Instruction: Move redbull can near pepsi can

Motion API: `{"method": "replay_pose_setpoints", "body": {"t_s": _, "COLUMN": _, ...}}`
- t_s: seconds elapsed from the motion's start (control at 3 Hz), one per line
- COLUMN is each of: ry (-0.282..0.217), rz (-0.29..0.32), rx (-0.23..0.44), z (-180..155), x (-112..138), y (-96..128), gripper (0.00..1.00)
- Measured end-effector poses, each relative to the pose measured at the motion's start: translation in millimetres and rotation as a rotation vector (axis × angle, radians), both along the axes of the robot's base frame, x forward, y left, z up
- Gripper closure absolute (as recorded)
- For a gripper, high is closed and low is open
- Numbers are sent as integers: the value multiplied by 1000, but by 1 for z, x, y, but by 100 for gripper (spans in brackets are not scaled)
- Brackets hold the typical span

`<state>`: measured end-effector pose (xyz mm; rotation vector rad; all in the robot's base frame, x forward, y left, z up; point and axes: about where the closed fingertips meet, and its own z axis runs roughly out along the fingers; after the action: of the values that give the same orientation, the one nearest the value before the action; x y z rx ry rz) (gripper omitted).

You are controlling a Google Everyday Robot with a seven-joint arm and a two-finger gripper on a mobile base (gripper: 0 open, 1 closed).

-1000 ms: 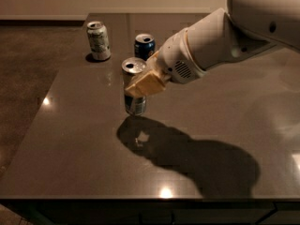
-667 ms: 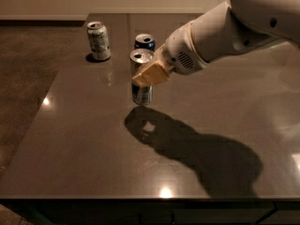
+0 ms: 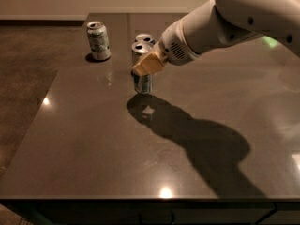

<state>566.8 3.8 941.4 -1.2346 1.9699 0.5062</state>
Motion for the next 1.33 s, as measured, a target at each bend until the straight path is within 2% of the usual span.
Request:
{"method": "replay_pose_setpoints", "body": {"t_s": 0.33, "ry": 26, "rz": -27, "rx": -5, "z": -11, "x": 19, "y": 3, "gripper": 100}}
{"method": "replay_pose_setpoints", "body": {"t_s": 0.67, "ry": 40, "rz": -60, "rx": -14, "z": -18, "x": 34, "y": 3, "gripper": 82}}
{"method": "replay_pose_setpoints", "body": {"t_s": 1.33, "ry": 50, "rz": -109, "rx": -40, "z": -25, "x": 54, "y": -10, "gripper": 36}}
